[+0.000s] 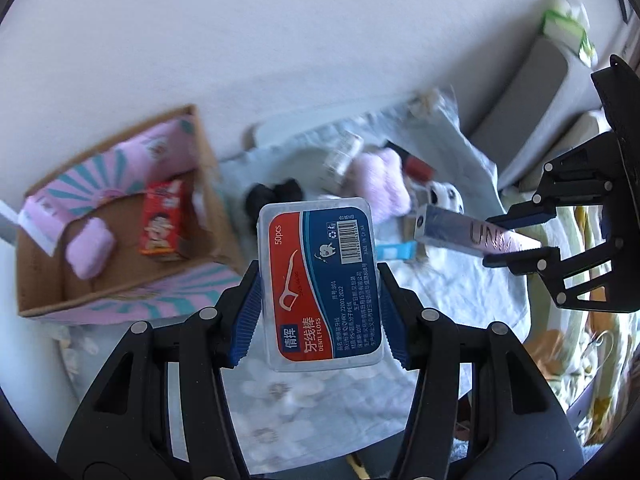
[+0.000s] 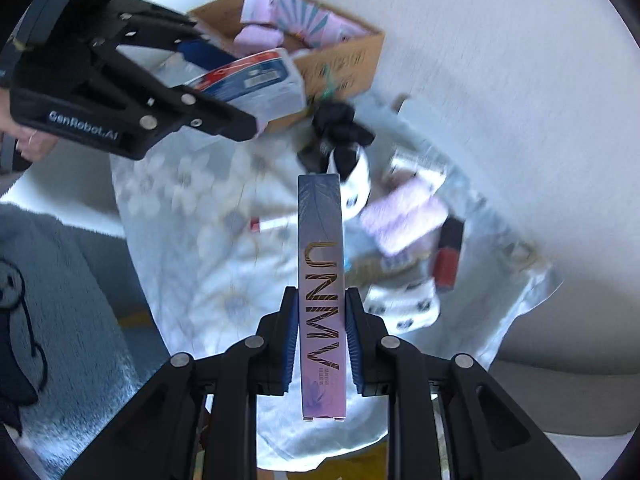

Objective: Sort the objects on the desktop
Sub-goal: 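Carry both boxes into the cardboard box and open both tools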

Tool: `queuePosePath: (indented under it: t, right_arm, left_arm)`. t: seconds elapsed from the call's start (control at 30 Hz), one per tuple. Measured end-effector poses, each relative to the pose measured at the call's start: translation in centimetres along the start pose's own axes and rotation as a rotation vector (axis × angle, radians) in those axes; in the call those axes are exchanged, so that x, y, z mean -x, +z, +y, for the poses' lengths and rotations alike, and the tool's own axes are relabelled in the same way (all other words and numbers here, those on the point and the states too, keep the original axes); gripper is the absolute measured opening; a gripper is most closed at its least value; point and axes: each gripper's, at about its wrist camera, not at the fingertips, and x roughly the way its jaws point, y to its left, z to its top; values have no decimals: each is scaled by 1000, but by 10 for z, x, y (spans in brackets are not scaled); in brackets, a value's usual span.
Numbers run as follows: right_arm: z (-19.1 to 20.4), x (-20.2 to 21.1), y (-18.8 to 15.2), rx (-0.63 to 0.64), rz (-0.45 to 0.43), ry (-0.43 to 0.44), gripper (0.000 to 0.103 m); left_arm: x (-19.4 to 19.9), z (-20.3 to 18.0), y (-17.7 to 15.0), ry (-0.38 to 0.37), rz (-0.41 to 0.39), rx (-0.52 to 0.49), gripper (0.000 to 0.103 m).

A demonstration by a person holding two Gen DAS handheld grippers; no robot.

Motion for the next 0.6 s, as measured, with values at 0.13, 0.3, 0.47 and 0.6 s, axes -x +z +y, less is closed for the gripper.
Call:
queuePosePath:
  t: [0.13, 0.3, 0.47, 0.6]
  right_arm:
    - [-3, 12, 32, -8, -8, -37, 21]
    - [-7, 25, 82, 7, -28, -72, 21]
    - [-8, 34, 130, 12, -60, -85, 21]
    - [-6, 29, 171, 24, -76, -75, 21]
  left_arm:
    - [25, 29, 10, 74, -15, -7, 51]
    - [54, 75, 26, 129, -64, 26, 51]
    - [68, 117, 36, 161, -92, 73, 51]
    - [68, 151, 40, 177, -96, 114, 51]
